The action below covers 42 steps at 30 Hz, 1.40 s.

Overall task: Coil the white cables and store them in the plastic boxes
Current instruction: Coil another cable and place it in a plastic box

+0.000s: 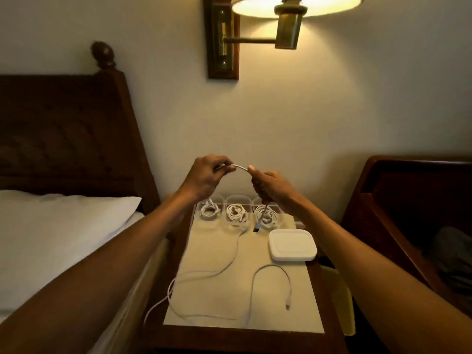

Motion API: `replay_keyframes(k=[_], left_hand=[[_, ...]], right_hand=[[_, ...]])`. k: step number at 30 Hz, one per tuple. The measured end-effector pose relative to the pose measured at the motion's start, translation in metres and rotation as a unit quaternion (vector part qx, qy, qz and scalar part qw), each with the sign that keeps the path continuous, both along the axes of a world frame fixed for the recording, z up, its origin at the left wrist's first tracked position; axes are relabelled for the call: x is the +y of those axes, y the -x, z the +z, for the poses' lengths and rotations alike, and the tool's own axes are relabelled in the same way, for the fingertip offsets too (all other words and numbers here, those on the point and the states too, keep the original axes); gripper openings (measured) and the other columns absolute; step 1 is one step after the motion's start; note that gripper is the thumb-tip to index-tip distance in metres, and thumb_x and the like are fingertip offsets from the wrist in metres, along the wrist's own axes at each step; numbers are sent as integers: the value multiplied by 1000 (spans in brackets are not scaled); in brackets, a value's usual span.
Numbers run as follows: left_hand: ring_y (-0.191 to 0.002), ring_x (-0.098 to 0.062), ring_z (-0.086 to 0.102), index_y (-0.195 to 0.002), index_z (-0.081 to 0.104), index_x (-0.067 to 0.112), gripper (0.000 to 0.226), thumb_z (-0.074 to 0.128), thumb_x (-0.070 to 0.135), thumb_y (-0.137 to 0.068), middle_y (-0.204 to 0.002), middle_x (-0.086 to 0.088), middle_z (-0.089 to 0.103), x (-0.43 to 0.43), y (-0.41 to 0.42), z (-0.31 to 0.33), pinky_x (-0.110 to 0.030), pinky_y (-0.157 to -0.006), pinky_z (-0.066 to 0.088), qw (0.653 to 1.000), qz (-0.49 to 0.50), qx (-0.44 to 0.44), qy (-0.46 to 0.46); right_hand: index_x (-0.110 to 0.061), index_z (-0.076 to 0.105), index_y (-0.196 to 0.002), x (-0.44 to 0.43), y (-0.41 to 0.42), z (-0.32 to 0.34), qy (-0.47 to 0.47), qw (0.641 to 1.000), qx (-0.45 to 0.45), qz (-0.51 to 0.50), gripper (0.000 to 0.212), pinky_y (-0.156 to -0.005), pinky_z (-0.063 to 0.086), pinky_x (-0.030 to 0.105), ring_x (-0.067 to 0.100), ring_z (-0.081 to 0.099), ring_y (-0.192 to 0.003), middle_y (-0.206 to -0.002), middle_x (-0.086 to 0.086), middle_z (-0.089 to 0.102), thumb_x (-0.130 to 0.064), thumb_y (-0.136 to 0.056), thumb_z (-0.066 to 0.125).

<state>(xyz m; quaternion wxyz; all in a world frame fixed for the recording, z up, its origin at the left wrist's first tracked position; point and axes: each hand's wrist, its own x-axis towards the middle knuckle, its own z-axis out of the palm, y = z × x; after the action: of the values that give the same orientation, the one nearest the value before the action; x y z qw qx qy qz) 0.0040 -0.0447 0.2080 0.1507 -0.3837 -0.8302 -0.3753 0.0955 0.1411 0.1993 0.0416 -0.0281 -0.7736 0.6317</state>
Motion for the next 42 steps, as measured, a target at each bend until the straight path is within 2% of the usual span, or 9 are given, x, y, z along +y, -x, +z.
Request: replay_keyframes(k=[10,15,18,21,29,31,34,38,42], left_hand=[[-82,-9,60,-107,75,11,20,63,21,-96,-95,0,71,-63,-48,100,-6,-66,38,990,50,85,-102],[-89,-12,68,-100,77,14,16,64,22,-95,-95,1,75,-89,-53,145,-15,-77,50,980,94,49,-166],[-65,-5,57,-97,77,17,16,61,17,-98,-78,5,65,-90,-65,163,-7,-55,37,989,118,7,-88],[-56,-10,49,-103,74,16,20,54,18,-101,-75,-2,61,-81,-90,173,-18,-48,40,992,37,-115,38],[-80,-28,72,-136,45,17,33,49,20,-103,-93,-19,72,-52,-157,189,-42,-81,60,925,-138,-305,180],[-86,-30,72,-141,37,27,40,49,22,-103,-98,-19,71,-50,-163,182,-44,-84,59,892,-155,-359,226],[-80,-23,66,-140,44,30,39,48,16,-103,-95,-15,63,-51,-163,174,-42,-78,59,887,-150,-369,235],[-69,-16,48,-129,61,16,29,45,17,-104,-87,-7,55,-49,-154,182,-26,-58,46,949,-115,-192,221],[-67,-15,51,-111,72,11,23,54,21,-100,-84,-6,64,-47,-151,196,-25,-57,42,974,-106,-86,180]], right_hand=[[-21,38,-66,-68,-47,119,221,965,-39,137,39,-40,14,19,5,18,-42,-55,-8,26,-37,-102,41],[-20,37,-68,-81,-70,166,328,923,-33,198,37,-31,22,15,3,26,-34,-48,-9,31,-32,-103,37],[-17,43,-72,-87,-76,188,363,915,22,172,36,-34,24,16,4,26,-39,-53,-7,32,-29,-105,33],[-14,49,-81,-87,-74,204,390,912,86,89,33,-40,24,17,5,26,-44,-58,-6,37,-29,-106,33],[0,54,-121,-77,-76,191,328,933,117,-91,34,-45,38,13,7,51,-63,-106,8,69,-21,-107,33],[3,49,-125,-73,-76,186,365,921,117,-75,39,-56,48,16,16,67,-85,-122,16,64,-24,-107,28],[9,42,-133,-61,-73,183,403,904,120,-78,41,-90,53,34,34,61,-114,-135,26,52,-20,-107,29],[8,39,-138,-45,-68,175,245,960,120,-67,40,-107,42,39,39,46,-131,-144,26,42,-13,-106,31],[8,55,-120,-43,-71,172,7,994,113,-6,30,-89,49,27,27,60,-110,-116,19,59,-11,-104,38]])
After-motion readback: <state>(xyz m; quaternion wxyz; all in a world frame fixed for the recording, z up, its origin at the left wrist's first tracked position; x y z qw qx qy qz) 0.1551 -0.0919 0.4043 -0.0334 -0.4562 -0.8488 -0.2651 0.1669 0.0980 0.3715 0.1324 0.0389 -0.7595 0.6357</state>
